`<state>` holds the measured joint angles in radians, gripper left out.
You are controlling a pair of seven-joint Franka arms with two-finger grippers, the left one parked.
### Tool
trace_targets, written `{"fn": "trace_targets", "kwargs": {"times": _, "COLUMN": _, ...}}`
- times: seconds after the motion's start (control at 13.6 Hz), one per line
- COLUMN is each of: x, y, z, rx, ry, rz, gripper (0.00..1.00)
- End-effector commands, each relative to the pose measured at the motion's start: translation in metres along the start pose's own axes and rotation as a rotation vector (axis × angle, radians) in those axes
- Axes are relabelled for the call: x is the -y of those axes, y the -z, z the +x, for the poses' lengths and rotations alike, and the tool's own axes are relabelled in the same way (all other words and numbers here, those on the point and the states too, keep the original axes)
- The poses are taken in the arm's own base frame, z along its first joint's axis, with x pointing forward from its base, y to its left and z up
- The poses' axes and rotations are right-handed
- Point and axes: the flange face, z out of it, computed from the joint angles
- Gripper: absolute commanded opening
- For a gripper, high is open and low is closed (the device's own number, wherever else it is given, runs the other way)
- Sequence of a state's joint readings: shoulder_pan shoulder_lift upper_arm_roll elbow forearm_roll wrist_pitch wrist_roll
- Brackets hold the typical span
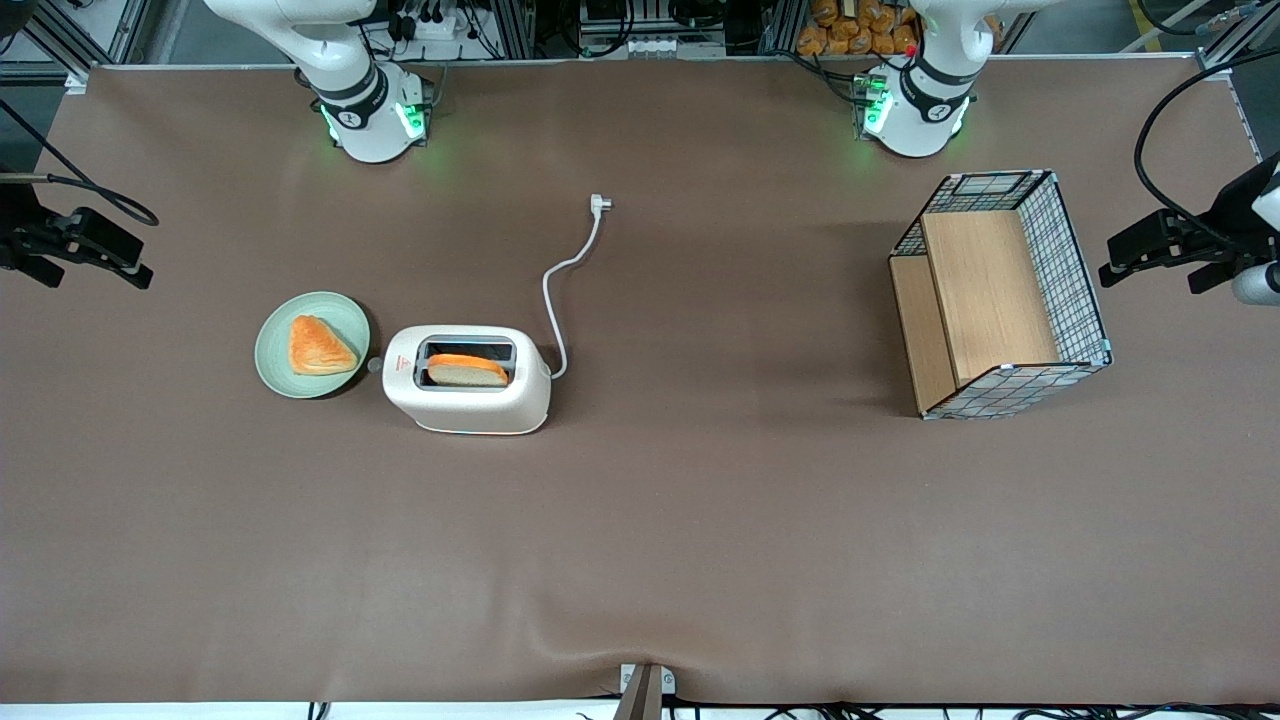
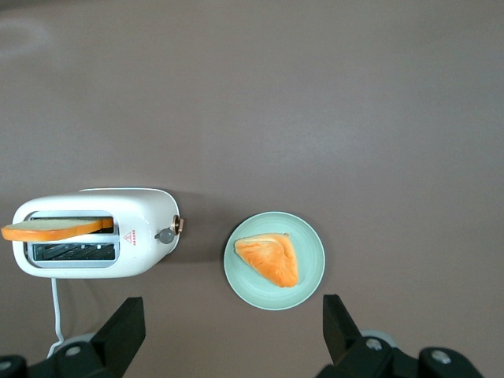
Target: Press toaster button with right arm
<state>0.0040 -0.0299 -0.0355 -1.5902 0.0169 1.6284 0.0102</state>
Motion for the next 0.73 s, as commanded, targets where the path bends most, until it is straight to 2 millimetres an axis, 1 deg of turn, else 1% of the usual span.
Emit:
{"fn": "trace_targets", "kwargs": {"times": 0.0, "x": -0.001, "y": 0.004, "z": -0.004, "rx": -0.007, "ry": 0.006, "rz": -0.015, "gripper": 1.00}}
{"fn": "trace_targets", "kwargs": {"times": 0.15, "x": -0.003, "y": 0.002, "z": -0.003, "rx": -0.004, "ry": 0.001, "rz": -0.005, "gripper": 1.00}}
{"fn": "trace_targets", "kwargs": {"times": 0.22, "x": 0.000, "y": -0.004, "z": -0.001, "rx": 0.007, "ry": 0.003, "rz": -0.005, "gripper": 1.00}}
{"fn": "trace_targets", "kwargs": {"times": 0.37, "x": 0.003, "y": -0.008, "z": 0.002, "rx": 0.011, "ry": 0.008, "rz": -0.003, "gripper": 1.00}}
{"fn": "trace_targets", "kwargs": {"times": 0.59, "x": 0.007, "y": -0.020, "z": 0.008, "rx": 0.034, "ry": 0.017, "rz": -0.005, "gripper": 1.00}}
{"fn": "trace_targets", "kwargs": {"times": 0.66, "x": 0.006, "y": -0.020, "z": 0.008, "rx": 0.034, "ry": 0.019, "rz": -0.010, "gripper": 1.00}}
